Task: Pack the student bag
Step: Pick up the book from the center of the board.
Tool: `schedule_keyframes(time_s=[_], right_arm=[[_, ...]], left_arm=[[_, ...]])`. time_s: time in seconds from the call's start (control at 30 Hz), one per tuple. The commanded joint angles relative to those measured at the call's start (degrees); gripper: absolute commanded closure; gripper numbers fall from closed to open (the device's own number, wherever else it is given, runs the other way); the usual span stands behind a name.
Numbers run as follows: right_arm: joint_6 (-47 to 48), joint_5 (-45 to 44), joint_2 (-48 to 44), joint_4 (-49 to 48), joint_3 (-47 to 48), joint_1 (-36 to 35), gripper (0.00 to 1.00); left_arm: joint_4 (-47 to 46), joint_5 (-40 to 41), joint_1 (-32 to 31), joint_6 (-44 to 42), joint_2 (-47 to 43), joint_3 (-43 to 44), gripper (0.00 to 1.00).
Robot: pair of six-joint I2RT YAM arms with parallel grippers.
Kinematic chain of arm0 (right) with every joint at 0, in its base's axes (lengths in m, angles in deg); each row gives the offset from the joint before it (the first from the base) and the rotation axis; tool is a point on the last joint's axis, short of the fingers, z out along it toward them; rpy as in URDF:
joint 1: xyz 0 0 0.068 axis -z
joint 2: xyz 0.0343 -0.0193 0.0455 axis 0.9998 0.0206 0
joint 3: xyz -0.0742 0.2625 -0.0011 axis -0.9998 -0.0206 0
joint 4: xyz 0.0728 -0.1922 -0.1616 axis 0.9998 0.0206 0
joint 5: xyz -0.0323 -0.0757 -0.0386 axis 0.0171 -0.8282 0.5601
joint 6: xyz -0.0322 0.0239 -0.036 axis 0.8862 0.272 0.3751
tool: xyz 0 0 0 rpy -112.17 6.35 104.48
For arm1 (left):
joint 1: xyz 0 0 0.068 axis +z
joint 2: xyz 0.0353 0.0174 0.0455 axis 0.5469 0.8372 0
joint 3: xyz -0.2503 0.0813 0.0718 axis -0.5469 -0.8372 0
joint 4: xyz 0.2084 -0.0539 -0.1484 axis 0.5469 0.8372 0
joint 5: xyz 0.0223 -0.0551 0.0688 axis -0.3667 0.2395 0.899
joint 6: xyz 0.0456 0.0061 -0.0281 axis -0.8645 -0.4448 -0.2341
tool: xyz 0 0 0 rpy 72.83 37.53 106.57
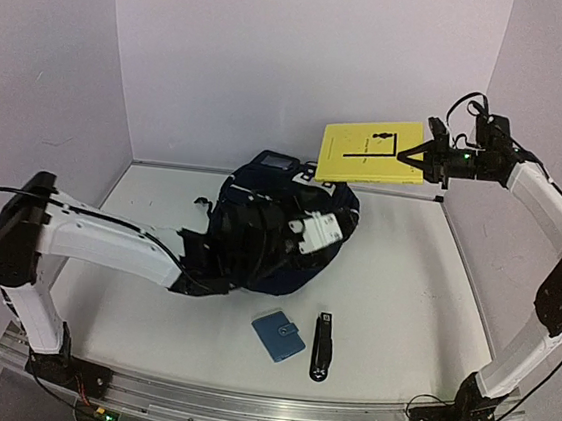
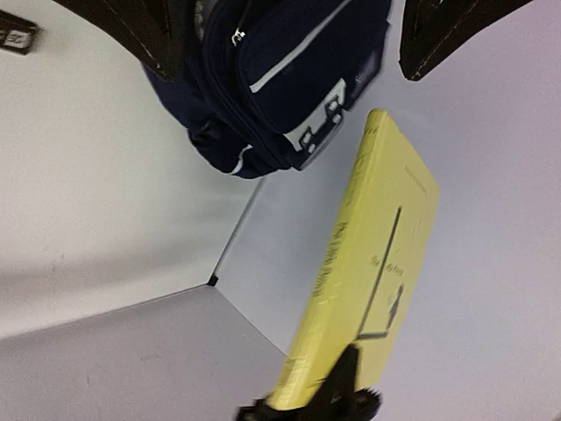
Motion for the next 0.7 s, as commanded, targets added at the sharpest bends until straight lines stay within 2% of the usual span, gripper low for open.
schedule_keyframes(time_s=[0.0, 0.13, 0.23, 0.33, 0.43, 0.67], right_arm=[[6.0, 7.2, -0.1, -3.2, 1.6, -0.2, 1.00], [8.5, 10.0, -0.1, -3.0, -0.1, -0.2, 1.00], [10.4, 12.8, 0.1, -3.0, -1.8, -0.2, 1.00], [11.3, 15.4, 0.4, -3.0, -3.2, -0.7, 1.00], [12.0, 17.7, 1.0, -3.0, -4.0, -1.7, 1.00], [13.2, 22.2, 1.5, -2.9, -4.3, -4.0, 1.00]], left_arm=[[24.8, -16.7, 8.3, 39.6, -12.1, -0.7, 0.14], [26.4, -32.1, 15.5, 55.0, -18.2, -3.9, 0.13], [22.3, -45.3, 22.6, 67.0, -21.8, -8.0, 0.13], [15.5, -54.9, 28.2, 76.2, -23.1, -11.8, 0.15], [8.8, -62.3, 30.3, 83.9, -21.8, -13.3, 0.18], [-9.3, -72.1, 31.6, 97.6, -14.9, -15.3, 0.23]])
